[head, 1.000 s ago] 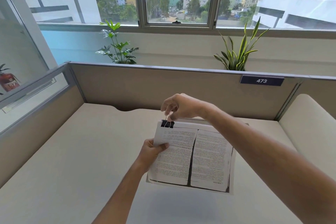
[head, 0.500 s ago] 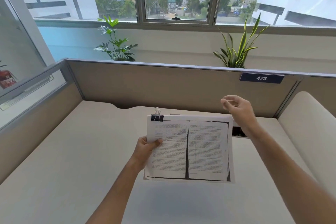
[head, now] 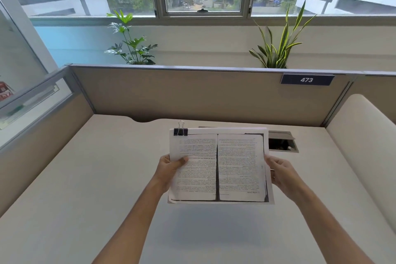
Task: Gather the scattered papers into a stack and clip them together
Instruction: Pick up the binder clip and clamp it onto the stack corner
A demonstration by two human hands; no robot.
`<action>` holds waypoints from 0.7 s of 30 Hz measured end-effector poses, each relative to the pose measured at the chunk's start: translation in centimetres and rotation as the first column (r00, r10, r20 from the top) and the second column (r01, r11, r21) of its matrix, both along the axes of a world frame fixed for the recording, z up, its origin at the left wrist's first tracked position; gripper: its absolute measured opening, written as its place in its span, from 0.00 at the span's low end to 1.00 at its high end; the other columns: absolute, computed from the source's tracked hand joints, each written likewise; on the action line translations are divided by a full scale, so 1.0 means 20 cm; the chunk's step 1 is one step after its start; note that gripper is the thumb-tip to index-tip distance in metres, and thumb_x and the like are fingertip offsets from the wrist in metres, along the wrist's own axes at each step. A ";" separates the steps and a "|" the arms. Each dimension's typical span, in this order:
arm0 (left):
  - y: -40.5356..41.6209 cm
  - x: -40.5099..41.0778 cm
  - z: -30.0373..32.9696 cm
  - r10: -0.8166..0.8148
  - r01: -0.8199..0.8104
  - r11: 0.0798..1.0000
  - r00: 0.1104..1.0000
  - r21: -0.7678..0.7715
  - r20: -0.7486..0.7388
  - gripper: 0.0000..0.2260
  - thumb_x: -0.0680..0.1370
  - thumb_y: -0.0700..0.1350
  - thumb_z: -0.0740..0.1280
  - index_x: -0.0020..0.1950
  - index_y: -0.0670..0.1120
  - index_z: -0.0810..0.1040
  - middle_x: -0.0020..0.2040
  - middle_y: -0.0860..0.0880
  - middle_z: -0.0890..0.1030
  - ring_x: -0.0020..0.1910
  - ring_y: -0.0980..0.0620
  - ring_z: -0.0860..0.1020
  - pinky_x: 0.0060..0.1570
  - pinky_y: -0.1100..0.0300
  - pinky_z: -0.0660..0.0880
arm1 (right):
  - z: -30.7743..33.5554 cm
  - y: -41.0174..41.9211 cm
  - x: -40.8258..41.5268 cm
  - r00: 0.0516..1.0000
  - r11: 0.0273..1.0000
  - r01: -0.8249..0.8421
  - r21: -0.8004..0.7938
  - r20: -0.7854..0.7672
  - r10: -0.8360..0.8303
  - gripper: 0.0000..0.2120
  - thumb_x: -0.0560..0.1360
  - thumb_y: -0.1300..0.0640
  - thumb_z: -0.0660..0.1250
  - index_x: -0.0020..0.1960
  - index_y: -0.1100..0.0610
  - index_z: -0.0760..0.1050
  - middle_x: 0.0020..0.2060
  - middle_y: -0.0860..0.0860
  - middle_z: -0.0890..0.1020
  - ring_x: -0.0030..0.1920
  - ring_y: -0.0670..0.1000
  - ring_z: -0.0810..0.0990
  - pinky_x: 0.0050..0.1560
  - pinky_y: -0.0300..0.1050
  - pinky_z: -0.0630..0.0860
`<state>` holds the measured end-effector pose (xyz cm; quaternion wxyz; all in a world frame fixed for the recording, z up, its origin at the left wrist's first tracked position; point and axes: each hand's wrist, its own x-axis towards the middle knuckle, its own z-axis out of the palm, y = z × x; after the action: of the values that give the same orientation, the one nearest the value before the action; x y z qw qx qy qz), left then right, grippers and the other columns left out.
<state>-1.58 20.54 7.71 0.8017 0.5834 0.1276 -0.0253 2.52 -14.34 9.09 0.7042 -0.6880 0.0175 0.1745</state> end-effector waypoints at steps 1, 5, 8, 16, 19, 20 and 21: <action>0.00 0.00 0.01 -0.002 0.002 1.000 1.000 0.003 -0.001 0.14 0.68 0.41 0.75 0.52 0.41 0.83 0.52 0.41 0.86 0.48 0.40 0.85 0.41 0.51 0.82 | -0.01 0.01 0.00 1.000 1.000 0.004 0.022 -0.004 -0.004 0.18 0.75 0.49 0.65 0.57 0.59 0.82 0.52 0.59 0.86 0.50 0.59 0.86 0.43 0.49 0.82; 0.02 0.00 0.02 0.005 -0.004 1.000 1.000 0.028 -0.030 0.18 0.67 0.42 0.75 0.55 0.39 0.81 0.52 0.41 0.86 0.49 0.39 0.85 0.42 0.50 0.82 | -0.04 0.04 0.00 1.000 0.999 0.014 0.046 -0.017 -0.013 0.12 0.78 0.58 0.64 0.58 0.63 0.80 0.54 0.61 0.85 0.51 0.61 0.86 0.44 0.53 0.84; 0.04 -0.02 0.00 0.013 -0.012 1.000 0.999 0.026 -0.050 0.12 0.71 0.38 0.74 0.54 0.40 0.82 0.51 0.42 0.86 0.48 0.41 0.85 0.42 0.51 0.82 | -0.06 0.08 -0.01 0.999 0.999 0.035 0.009 -0.028 -0.035 0.12 0.80 0.59 0.63 0.57 0.65 0.79 0.52 0.60 0.86 0.50 0.60 0.86 0.47 0.54 0.83; 0.13 -0.07 -0.08 0.031 -0.020 0.998 0.986 0.067 -0.166 0.12 0.73 0.36 0.72 0.56 0.39 0.80 0.52 0.40 0.86 0.50 0.39 0.84 0.46 0.48 0.82 | -0.09 0.22 -0.02 0.998 0.998 0.047 -0.043 -0.046 -0.049 0.10 0.80 0.61 0.63 0.55 0.66 0.80 0.50 0.61 0.85 0.48 0.60 0.84 0.49 0.54 0.81; 0.20 -0.07 -0.11 0.028 -0.015 0.998 0.977 0.066 -0.210 0.13 0.74 0.36 0.72 0.58 0.39 0.80 0.53 0.39 0.85 0.51 0.38 0.84 0.46 0.47 0.82 | -0.12 0.29 -0.02 0.996 0.997 0.054 -0.054 -0.063 -0.057 0.09 0.80 0.62 0.63 0.52 0.65 0.81 0.49 0.61 0.86 0.48 0.60 0.85 0.48 0.53 0.82; 0.23 -0.07 -0.11 0.027 -0.015 0.998 0.976 0.057 -0.216 0.12 0.74 0.35 0.71 0.57 0.39 0.80 0.53 0.39 0.85 0.50 0.38 0.84 0.45 0.48 0.82 | -0.14 0.31 -0.02 0.996 0.997 0.053 -0.055 -0.073 -0.057 0.09 0.80 0.62 0.63 0.52 0.65 0.81 0.50 0.61 0.86 0.48 0.60 0.85 0.49 0.53 0.82; 0.26 -0.07 -0.12 0.029 -0.020 0.999 0.975 0.044 -0.220 0.12 0.74 0.35 0.71 0.57 0.39 0.80 0.52 0.39 0.85 0.50 0.38 0.84 0.44 0.48 0.82 | -0.15 0.33 -0.01 0.995 0.997 0.051 -0.055 -0.085 -0.056 0.09 0.80 0.62 0.63 0.52 0.65 0.81 0.50 0.61 0.86 0.49 0.60 0.85 0.49 0.53 0.82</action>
<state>-2.89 25.77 5.26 0.7705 0.5920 0.2234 -0.0772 2.24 -7.69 6.15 0.6888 -0.6975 0.0710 0.1846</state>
